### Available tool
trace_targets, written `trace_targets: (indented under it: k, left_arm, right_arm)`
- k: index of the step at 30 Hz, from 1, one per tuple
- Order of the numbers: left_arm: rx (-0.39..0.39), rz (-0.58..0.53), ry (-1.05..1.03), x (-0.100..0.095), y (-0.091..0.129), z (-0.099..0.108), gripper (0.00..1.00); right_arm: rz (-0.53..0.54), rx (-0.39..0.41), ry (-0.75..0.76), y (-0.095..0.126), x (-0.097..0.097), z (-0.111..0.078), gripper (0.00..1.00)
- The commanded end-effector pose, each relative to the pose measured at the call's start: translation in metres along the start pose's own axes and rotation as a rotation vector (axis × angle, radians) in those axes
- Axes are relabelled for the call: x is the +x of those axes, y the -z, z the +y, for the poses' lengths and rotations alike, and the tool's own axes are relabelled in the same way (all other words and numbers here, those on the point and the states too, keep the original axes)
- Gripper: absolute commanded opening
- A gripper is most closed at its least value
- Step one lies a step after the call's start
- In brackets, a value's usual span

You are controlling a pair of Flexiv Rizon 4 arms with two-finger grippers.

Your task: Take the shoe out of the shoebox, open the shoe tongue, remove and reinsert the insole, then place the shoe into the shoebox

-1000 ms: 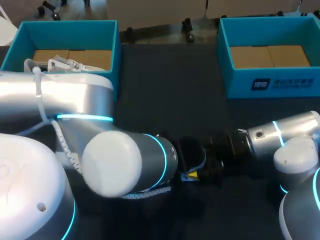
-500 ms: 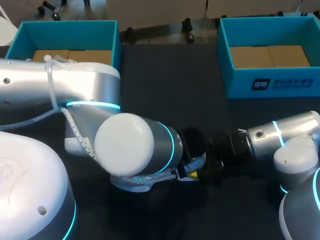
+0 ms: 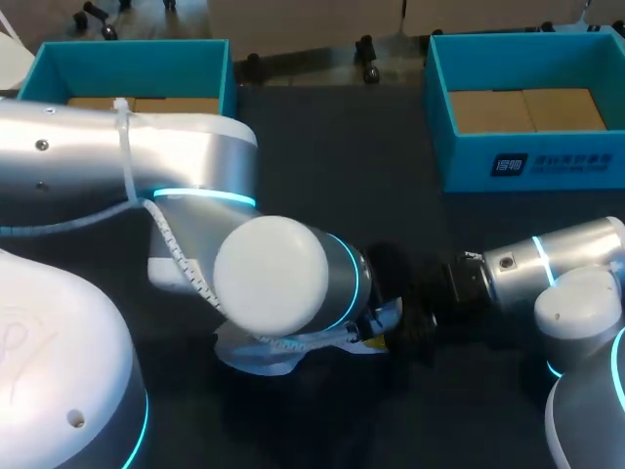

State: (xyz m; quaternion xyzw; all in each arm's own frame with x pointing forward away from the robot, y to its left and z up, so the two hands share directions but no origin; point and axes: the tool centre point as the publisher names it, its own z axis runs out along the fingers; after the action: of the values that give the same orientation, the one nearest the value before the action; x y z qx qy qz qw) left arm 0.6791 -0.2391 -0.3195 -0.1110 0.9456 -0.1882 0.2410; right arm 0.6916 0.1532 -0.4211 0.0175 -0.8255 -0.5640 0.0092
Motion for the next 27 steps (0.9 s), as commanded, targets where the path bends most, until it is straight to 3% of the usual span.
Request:
trace_targets:
  k: [1, 14, 23, 27]
  left_arm:
    - [-0.007, 0.001, 0.009, -0.004, -0.001, -0.002, 0.0]
    - [0.032, 0.031, 0.01, -0.008, 0.051, 0.003, 0.0]
    - [0.031, 0.06, -0.012, 0.004, 0.073, 0.014, 0.0]
    - [0.031, 0.062, -0.033, 0.013, 0.076, 0.018, 0.3]
  right_arm:
    - [-0.001, 0.003, -0.001, -0.002, 0.001, 0.0, 0.0]
    - [-0.001, 0.003, -0.001, -0.002, 0.001, 0.0, 0.0]
    - [-0.001, 0.003, -0.001, -0.002, 0.001, 0.0, 0.0]
    - [-0.001, 0.003, -0.001, -0.002, 0.001, 0.0, 0.0]
